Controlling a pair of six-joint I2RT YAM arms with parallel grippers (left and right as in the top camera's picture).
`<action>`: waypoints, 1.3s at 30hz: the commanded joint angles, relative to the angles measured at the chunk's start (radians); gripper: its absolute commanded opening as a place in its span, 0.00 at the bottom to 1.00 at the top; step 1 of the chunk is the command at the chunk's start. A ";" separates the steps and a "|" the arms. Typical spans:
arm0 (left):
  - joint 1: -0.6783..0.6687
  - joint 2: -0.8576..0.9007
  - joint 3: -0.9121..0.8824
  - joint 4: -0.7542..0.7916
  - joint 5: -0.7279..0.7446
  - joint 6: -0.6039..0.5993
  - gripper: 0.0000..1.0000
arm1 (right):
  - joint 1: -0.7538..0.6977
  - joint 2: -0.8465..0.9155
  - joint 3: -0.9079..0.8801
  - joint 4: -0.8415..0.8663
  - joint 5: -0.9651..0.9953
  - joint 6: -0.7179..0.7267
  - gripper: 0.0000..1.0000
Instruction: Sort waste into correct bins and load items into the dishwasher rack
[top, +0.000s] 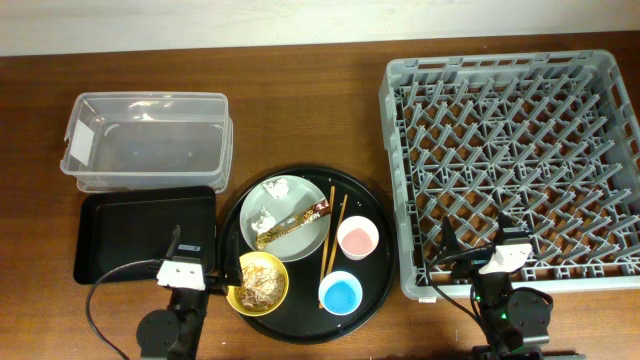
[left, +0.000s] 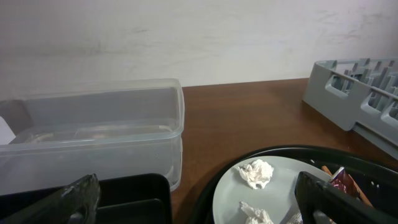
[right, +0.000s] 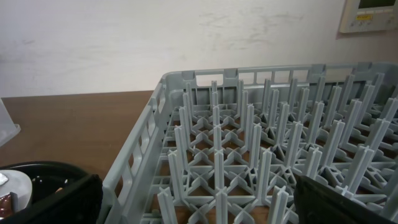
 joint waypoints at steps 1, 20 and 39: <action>0.004 -0.008 -0.010 0.010 -0.011 0.019 0.99 | -0.007 -0.005 -0.005 -0.002 -0.013 0.004 0.99; 0.004 -0.007 -0.008 0.003 -0.011 0.019 0.99 | -0.007 -0.005 -0.005 -0.002 -0.013 0.004 0.99; 0.004 -0.007 -0.007 0.003 0.005 0.006 0.99 | -0.007 -0.005 -0.005 -0.002 -0.013 0.005 0.99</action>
